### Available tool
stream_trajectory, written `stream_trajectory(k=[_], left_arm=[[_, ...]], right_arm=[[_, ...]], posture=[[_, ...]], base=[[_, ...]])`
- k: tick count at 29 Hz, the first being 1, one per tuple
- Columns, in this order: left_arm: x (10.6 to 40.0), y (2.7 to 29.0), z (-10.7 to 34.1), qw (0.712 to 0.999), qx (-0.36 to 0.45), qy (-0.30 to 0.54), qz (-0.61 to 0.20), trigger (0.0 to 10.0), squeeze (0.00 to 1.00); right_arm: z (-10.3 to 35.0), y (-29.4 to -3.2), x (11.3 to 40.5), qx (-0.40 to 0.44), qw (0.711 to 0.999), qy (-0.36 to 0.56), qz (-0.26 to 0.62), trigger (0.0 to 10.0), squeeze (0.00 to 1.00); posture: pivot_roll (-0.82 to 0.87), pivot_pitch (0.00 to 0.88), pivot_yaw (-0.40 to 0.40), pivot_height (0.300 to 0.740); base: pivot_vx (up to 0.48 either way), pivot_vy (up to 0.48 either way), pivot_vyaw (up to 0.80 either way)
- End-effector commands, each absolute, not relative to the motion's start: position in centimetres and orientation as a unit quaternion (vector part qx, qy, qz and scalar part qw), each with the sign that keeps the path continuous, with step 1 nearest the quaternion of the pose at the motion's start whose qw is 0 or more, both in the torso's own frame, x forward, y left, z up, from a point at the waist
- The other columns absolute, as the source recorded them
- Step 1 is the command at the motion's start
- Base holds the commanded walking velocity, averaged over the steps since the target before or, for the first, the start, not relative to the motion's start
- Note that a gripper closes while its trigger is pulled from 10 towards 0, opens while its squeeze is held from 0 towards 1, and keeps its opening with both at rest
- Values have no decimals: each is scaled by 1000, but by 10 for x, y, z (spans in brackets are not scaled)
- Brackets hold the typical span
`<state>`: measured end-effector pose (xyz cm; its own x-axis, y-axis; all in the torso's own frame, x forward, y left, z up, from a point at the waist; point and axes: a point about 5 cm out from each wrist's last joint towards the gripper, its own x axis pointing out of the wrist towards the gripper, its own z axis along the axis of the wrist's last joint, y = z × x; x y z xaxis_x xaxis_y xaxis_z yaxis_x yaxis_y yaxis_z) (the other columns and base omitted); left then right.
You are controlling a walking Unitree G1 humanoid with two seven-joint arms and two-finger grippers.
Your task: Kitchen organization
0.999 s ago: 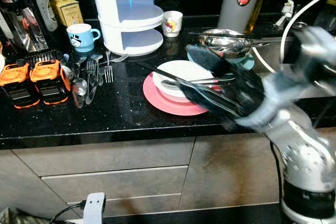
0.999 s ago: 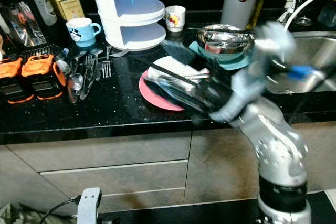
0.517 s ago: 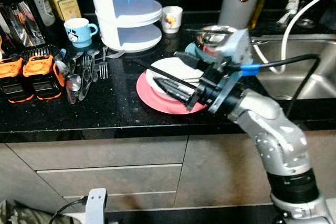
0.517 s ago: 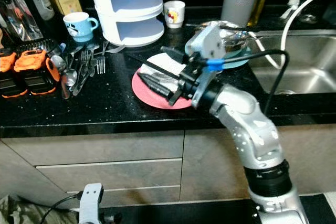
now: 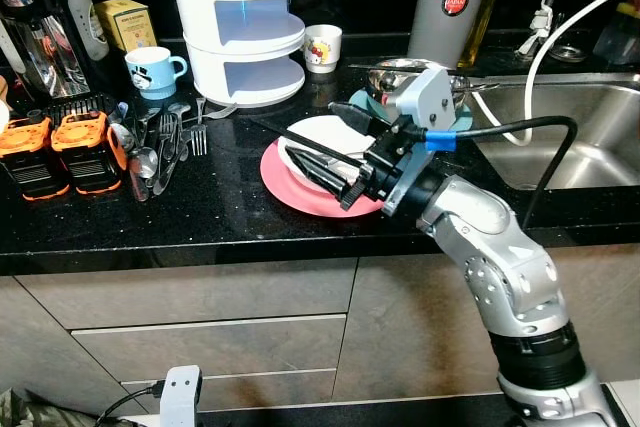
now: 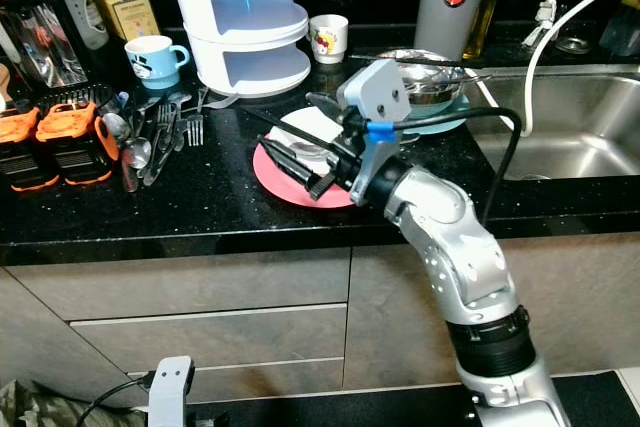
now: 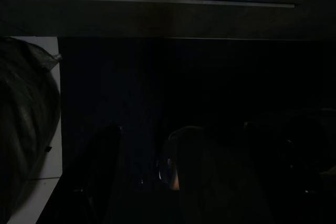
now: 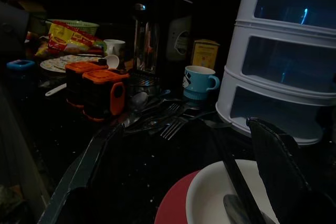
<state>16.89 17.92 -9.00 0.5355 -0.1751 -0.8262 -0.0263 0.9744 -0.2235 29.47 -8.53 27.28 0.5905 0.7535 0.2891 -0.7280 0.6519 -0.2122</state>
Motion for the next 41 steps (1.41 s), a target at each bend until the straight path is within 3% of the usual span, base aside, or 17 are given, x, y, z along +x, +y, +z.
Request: stream_trajectory(k=[1,5,24,28,37,41], left_arm=[[168,181,-90,867,-96,487,-46,10000,0],[167,182,-91,868,-104,484,-33,10000,0],[167,183,-91,870,-101,483,-26,10000,0],[168,183,-91,870,-98,482,-25,10000,0],[167,182,-91,870,-97,483,-26,10000,0],[166,181,-91,869,-95,485,-25,10000,0]], right_arm=[[273,-85,295,-38,893,-183,410,10000,0],[274,-82,296,-34,894,-186,405,10000,0],[273,-72,297,-52,893,-184,407,10000,0],[281,-55,313,-74,912,-178,363,10000,0],[279,-34,332,-157,915,-130,349,10000,0],[276,-23,335,-153,910,-88,376,10000,0]], posture=[[-10,28,22,740],[-8,27,20,740],[-6,30,18,740],[-3,34,16,740],[8,44,1,740],[10,47,-8,740]], base=[[0,-472,0],[0,-416,0],[0,0,0],[0,0,0],[0,0,0],[0,0,0]])
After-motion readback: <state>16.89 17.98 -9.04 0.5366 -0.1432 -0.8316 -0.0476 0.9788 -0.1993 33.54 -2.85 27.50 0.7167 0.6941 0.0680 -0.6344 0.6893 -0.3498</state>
